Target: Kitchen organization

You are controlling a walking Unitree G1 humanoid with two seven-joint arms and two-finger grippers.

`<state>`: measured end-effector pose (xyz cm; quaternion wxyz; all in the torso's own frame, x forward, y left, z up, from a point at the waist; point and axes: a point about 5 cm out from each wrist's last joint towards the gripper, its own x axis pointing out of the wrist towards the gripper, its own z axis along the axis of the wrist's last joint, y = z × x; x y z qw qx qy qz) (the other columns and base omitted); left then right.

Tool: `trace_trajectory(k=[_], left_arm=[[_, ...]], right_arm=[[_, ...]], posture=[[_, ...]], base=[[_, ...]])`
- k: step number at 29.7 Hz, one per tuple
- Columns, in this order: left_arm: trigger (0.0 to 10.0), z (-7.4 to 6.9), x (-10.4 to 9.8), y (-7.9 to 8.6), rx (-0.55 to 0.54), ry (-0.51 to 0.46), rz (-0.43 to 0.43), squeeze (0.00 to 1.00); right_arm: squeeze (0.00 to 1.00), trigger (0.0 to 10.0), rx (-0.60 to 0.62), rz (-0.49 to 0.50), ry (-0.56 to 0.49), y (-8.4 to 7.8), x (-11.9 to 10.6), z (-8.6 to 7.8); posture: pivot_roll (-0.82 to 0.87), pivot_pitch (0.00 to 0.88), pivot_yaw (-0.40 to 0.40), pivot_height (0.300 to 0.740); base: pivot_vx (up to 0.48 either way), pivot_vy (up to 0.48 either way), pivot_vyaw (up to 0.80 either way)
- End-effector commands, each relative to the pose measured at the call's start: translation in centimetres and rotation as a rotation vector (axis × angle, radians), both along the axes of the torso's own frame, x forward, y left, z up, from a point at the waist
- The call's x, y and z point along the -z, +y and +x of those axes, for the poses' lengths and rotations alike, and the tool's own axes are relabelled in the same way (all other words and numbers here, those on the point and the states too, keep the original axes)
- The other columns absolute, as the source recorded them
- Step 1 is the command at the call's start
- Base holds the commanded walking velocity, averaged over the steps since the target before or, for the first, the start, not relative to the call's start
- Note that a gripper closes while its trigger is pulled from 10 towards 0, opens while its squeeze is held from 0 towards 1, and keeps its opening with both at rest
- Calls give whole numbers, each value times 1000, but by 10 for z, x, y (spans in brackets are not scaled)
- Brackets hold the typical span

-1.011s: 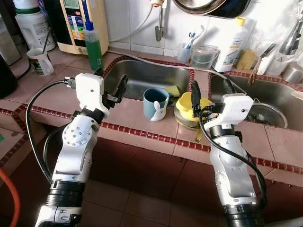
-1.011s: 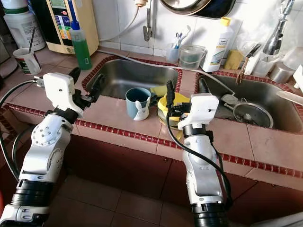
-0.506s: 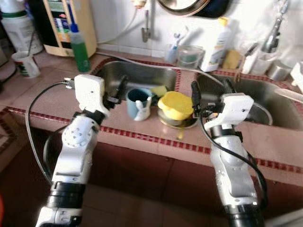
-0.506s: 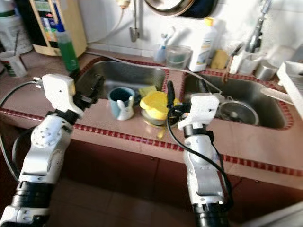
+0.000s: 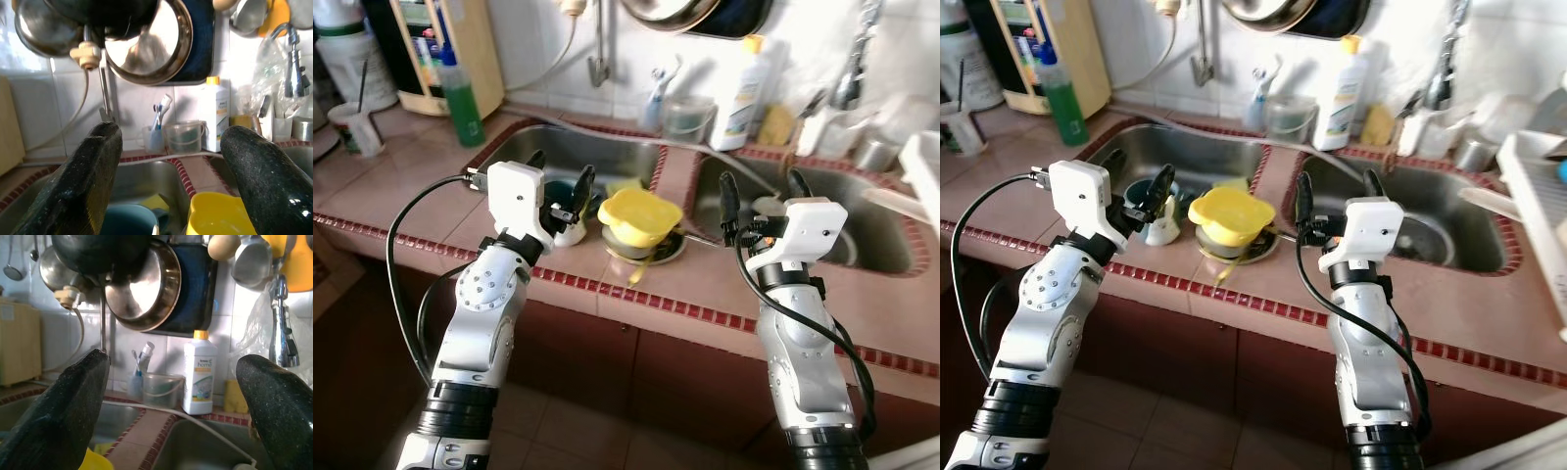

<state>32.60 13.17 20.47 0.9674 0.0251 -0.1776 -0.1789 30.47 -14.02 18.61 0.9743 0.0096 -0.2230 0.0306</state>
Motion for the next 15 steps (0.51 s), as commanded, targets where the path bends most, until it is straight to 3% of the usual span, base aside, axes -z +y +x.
trace_trajectory(k=[1,9,12,15], left_arm=[[10000,-1,-4,2,11,-20,48,0],[10000,0,-1,0,50,-20,135,0],[10000,5,0,0,84,-19,211,0],[10000,7,0,0,99,-17,232,0]], right_arm=[[0,10000,-13,0,0,4,0,-2],[0,10000,-51,-17,19,6,5,-8],[0,10000,-103,-29,51,14,13,-15],[0,10000,-128,-30,65,18,16,-19]], posture=[[-178,0,-14,732],[-181,0,-10,732],[-183,0,-4,732],[-186,0,0,732]], base=[[0,0,0],[0,0,0],[0,0,0],[0,0,0]])
